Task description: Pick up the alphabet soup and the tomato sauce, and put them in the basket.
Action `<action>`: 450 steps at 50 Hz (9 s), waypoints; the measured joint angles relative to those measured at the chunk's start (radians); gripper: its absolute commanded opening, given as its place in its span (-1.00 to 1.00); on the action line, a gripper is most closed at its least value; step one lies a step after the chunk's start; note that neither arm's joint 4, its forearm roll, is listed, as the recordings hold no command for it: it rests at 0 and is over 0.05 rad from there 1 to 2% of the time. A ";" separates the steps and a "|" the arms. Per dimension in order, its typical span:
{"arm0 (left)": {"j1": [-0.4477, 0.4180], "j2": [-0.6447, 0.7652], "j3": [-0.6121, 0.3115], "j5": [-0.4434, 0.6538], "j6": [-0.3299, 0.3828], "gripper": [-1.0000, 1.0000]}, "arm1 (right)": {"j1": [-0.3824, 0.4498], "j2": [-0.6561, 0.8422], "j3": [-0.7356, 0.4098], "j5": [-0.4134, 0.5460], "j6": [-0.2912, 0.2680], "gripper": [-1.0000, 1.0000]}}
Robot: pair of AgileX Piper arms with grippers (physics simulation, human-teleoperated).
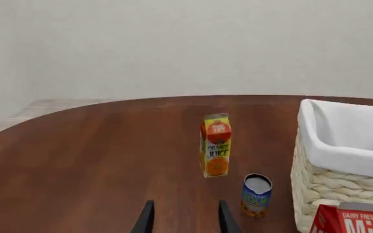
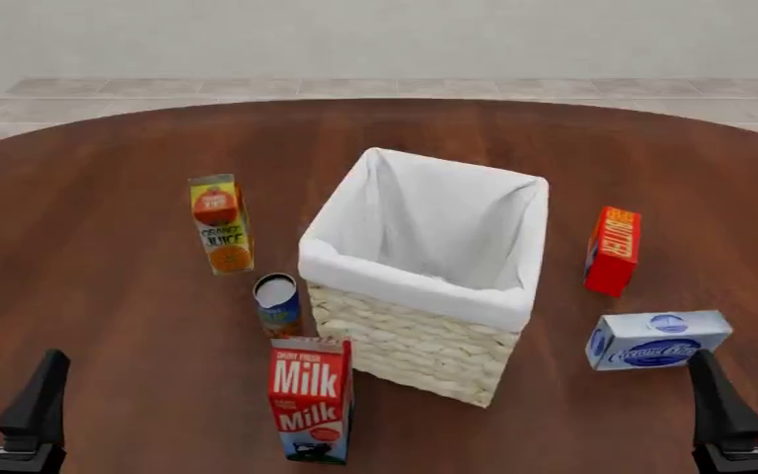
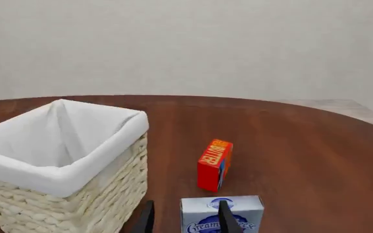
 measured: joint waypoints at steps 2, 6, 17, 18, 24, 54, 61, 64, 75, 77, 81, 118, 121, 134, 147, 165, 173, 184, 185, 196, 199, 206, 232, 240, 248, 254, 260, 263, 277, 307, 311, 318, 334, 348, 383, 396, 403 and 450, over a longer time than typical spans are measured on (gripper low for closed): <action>0.000 0.000 -0.001 0.000 0.000 1.00 | 0.001 0.001 -0.001 -0.001 -0.001 1.00; -0.001 0.001 -0.003 -0.001 0.001 1.00 | 0.002 0.003 -0.001 -0.001 -0.003 1.00; -0.008 0.001 -0.020 0.005 0.007 1.00 | 0.004 0.001 -0.003 -0.002 -0.007 1.00; -0.010 0.001 -0.025 0.008 0.006 1.00 | 0.004 0.001 -0.003 -0.002 -0.007 1.00; -0.023 0.012 -0.069 0.022 0.007 1.00 | 0.006 0.000 -0.003 -0.003 -0.010 1.00; -0.182 0.201 -0.311 0.080 0.061 1.00 | 0.013 0.000 -0.003 -0.005 -0.003 1.00; -0.219 0.257 -0.367 0.098 0.075 1.00 | 0.016 0.001 -0.003 -0.006 -0.001 1.00; -0.232 0.286 -0.388 0.103 0.079 1.00 | 0.017 0.001 -0.003 -0.006 -0.001 1.00; -0.280 0.409 -0.463 0.125 0.104 1.00 | 0.022 0.001 -0.003 -0.006 0.000 1.00; -0.286 0.431 -0.475 0.130 0.117 1.00 | 0.023 0.001 -0.002 -0.005 0.000 1.00; -0.293 0.473 -0.500 0.141 0.143 1.00 | 0.024 0.001 -0.002 -0.005 0.001 1.00; -0.312 0.770 -0.715 0.281 0.241 1.00 | 0.035 0.002 -0.002 -0.004 0.002 1.00; -0.324 0.796 -0.731 0.300 0.229 1.00 | 0.037 0.004 -0.002 -0.006 0.002 1.00; -0.374 0.897 -0.763 0.352 0.166 1.00 | 0.041 0.011 -0.002 -0.012 -0.002 1.00; -0.351 1.023 -0.773 0.325 0.158 1.00 | 0.042 0.009 -0.002 -0.009 -0.002 1.00; -0.356 1.171 -0.811 0.289 0.113 1.00 | 0.045 0.003 -0.002 -0.004 -0.002 1.00; -0.363 1.222 -0.813 0.269 0.098 1.00 | 0.046 0.001 -0.001 -0.002 -0.001 1.00; -0.347 1.292 -0.818 0.232 0.099 1.00 | 0.046 0.000 -0.001 -0.001 0.000 1.00; -0.346 1.298 -0.818 0.229 0.099 1.00 | 0.046 0.000 -0.001 -0.001 0.000 1.00; -0.337 1.356 -0.820 0.190 0.093 1.00 | 0.046 0.000 0.000 0.002 0.000 1.00; -0.338 1.371 -0.819 0.180 0.091 1.00 | 0.046 0.000 0.000 0.003 -0.001 1.00; -0.339 1.407 -0.816 0.162 0.095 1.00 | 0.047 0.006 0.000 0.000 -0.005 1.00; -0.363 1.505 -0.774 0.084 0.155 1.00 | 0.052 0.050 0.001 -0.033 -0.021 1.00; -0.394 1.508 -0.741 0.062 0.172 1.00 | 0.051 0.056 0.001 -0.037 -0.024 1.00; -0.393 1.530 -0.732 0.043 0.192 1.00 | 0.051 0.059 0.001 -0.040 -0.025 1.00; -0.384 1.557 -0.740 0.034 0.208 1.00 | 0.051 0.059 0.001 -0.039 -0.026 1.00; -0.376 1.585 -0.751 0.025 0.220 1.00 | 0.050 0.060 0.001 -0.040 -0.027 1.00; -0.372 1.600 -0.756 0.019 0.223 1.00 | 0.049 0.060 0.001 -0.040 -0.027 1.00; -0.366 1.655 -0.777 -0.002 0.230 1.00 | 0.047 0.070 0.001 -0.047 -0.026 1.00; -0.373 1.724 -0.780 -0.050 0.214 1.00 | 0.045 0.052 0.001 -0.029 -0.024 1.00; -0.371 1.733 -0.781 -0.055 0.213 1.00 | 0.044 0.052 0.001 -0.028 -0.024 1.00; -0.367 1.740 -0.783 -0.065 0.211 -1.00 | 0.044 0.054 0.001 -0.030 -0.024 1.00; -0.358 1.741 -0.782 -0.067 0.207 -1.00 | 0.045 0.066 0.001 -0.044 -0.026 1.00; -0.358 1.699 -0.770 -0.045 0.217 -1.00 | 0.047 0.068 0.001 -0.047 -0.027 1.00; -0.381 1.489 -0.732 0.062 0.246 -1.00 | 0.050 0.029 0.001 -0.016 -0.020 1.00; -0.369 1.420 -0.738 0.113 0.270 -1.00 | 0.053 0.017 0.001 -0.009 -0.017 1.00; -0.361 1.388 -0.741 0.140 0.283 -1.00 | 0.055 0.011 0.001 -0.005 -0.016 1.00; -0.412 1.154 -0.889 0.394 0.377 -1.00 | 0.056 -0.001 0.001 -0.002 -0.011 1.00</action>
